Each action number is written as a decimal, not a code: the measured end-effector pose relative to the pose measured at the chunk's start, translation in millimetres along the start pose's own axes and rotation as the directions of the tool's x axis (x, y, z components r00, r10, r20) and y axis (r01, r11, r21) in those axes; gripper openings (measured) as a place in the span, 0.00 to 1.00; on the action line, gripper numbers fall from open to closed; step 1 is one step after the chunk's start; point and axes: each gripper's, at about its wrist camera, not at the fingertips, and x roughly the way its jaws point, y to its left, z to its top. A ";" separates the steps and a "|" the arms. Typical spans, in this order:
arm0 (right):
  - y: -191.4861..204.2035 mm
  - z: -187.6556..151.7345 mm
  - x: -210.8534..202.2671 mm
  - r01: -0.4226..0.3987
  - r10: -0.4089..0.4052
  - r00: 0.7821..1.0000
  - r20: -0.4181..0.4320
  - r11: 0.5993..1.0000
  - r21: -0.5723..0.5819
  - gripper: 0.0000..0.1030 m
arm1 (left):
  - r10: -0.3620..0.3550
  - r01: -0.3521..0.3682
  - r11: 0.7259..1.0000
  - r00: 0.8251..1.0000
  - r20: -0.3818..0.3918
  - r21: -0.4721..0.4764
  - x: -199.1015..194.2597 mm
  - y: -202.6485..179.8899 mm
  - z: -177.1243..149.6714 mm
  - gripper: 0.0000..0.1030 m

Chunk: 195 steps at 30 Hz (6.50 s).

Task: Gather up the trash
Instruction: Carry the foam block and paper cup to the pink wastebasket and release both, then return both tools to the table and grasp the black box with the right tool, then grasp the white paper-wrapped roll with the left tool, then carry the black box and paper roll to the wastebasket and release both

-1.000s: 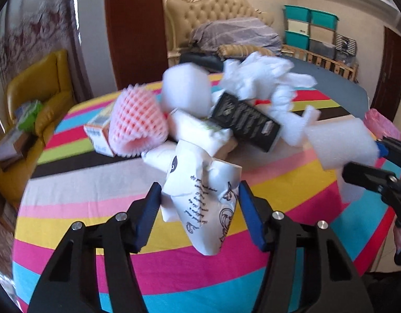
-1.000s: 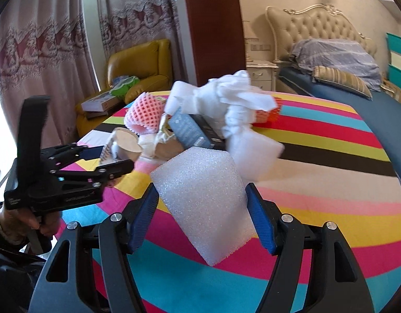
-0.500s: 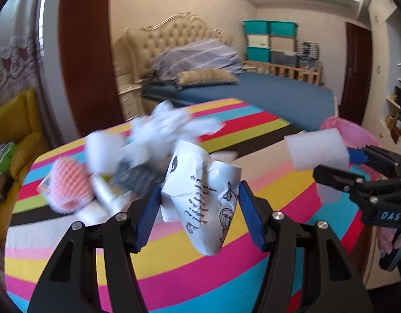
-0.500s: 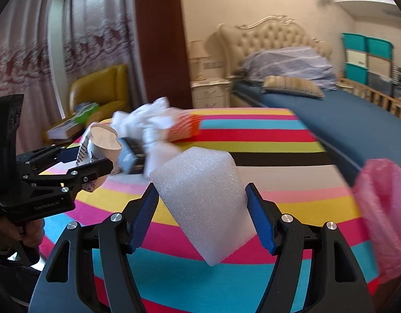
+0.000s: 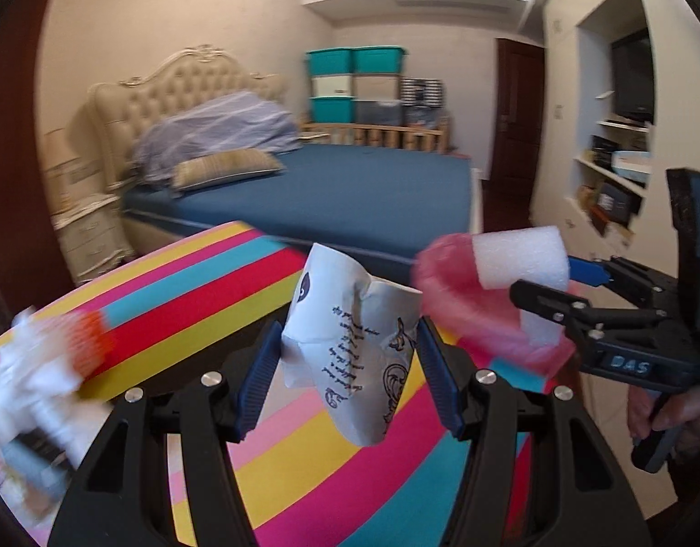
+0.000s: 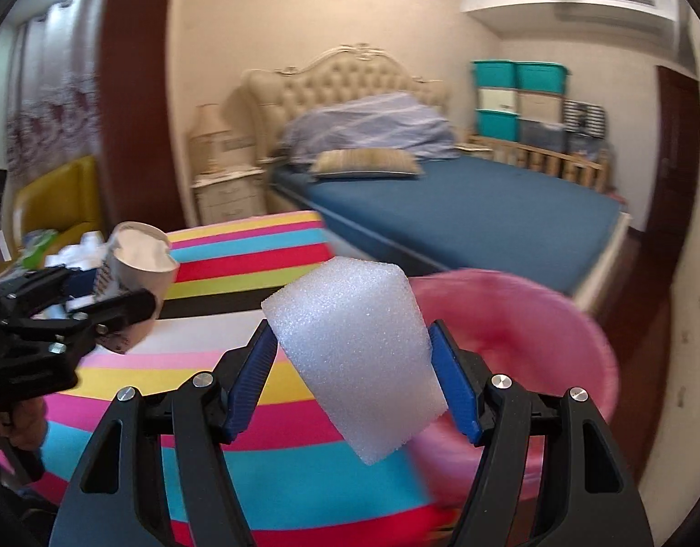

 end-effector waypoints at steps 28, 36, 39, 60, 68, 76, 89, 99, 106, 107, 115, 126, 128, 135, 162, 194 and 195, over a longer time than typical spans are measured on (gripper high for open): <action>-142.8 -25.4 1.5 0.122 -0.124 0.992 0.002 0.979 0.162 0.81 | -0.210 0.206 0.975 0.977 -0.047 -0.079 156.6 -81.0 64.5 0.85; -70.3 -19.9 -13.7 0.066 -0.071 0.997 0.043 0.993 0.101 0.82 | -0.007 0.009 0.999 0.998 0.058 -0.032 52.3 -24.0 18.7 0.95; -33.8 -18.9 -15.6 0.018 -0.023 0.998 0.055 0.997 0.076 0.82 | 0.043 -0.043 0.999 0.999 0.028 -0.012 16.6 -2.3 2.7 0.95; 235.6 -32.8 45.1 -0.359 0.330 0.926 -0.183 0.920 -0.156 0.82 | 0.571 -0.576 0.773 0.814 -0.104 -0.267 -211.0 215.7 -148.4 0.95; 328.2 -24.6 55.1 -0.458 0.410 0.888 -0.211 0.838 -0.298 0.69 | 0.621 -0.641 0.672 0.761 -0.190 -0.370 -255.6 268.0 -175.1 0.95; 375.1 -14.1 76.6 -0.450 0.386 0.892 -0.236 0.810 -0.375 0.59 | 0.573 -0.607 0.659 0.788 -0.228 -0.443 -252.9 287.1 -183.3 0.95; 370.3 -8.0 89.8 -0.474 0.403 0.878 -0.257 0.800 -0.368 0.44 | 0.505 -0.548 0.719 0.835 -0.221 -0.428 -203.9 274.4 -162.6 0.95; 330.5 -3.2 64.8 -0.527 0.492 0.850 -0.187 0.799 -0.291 0.41 | 0.458 -0.510 0.759 0.860 -0.225 -0.406 -153.0 258.8 -131.9 0.83; 294.6 3.9 59.8 -0.549 0.529 0.836 -0.149 0.805 -0.224 0.41 | 0.436 -0.493 0.805 0.869 -0.233 -0.331 -106.8 250.8 -106.9 0.78; 288.9 3.9 58.3 -0.547 0.528 0.837 -0.143 0.808 -0.218 0.41 | 0.433 -0.497 0.805 0.865 -0.252 -0.323 -97.7 252.1 -105.7 0.75; 266.7 2.2 55.2 -0.546 0.530 0.838 -0.132 0.817 -0.184 0.41 | 0.408 -0.520 0.802 0.836 -0.366 -0.294 -51.1 269.5 -99.1 0.59; 249.6 -10.7 32.9 -0.541 0.530 0.841 -0.109 0.824 -0.166 0.41 | 0.380 -0.439 0.821 0.897 -0.224 -0.364 -93.1 250.1 -94.6 0.51; 243.8 -14.2 28.0 -0.536 0.525 0.844 -0.107 0.829 -0.162 0.41 | 0.382 -0.427 0.826 0.904 -0.191 -0.367 -103.0 238.5 -93.4 0.51; 215.6 -18.9 13.2 -0.515 0.509 0.857 -0.074 0.847 -0.131 0.41 | 0.390 -0.396 0.861 0.917 -0.087 -0.317 -129.7 194.7 -80.5 0.51; 73.6 -17.3 -3.8 -0.232 0.231 0.973 0.007 0.972 0.026 0.41 | 0.125 -0.124 0.991 0.992 0.024 -0.043 -36.5 44.8 -27.5 0.51; -128.2 -24.5 23.0 0.088 -0.079 0.996 -0.045 0.969 0.233 0.42 | -0.285 0.286 0.958 0.957 -0.051 0.027 162.9 -119.6 63.3 0.52; -130.4 -23.8 25.7 0.086 -0.078 0.996 -0.045 0.968 0.237 0.43 | -0.298 0.300 0.954 0.953 -0.057 0.020 169.6 -120.7 64.2 0.52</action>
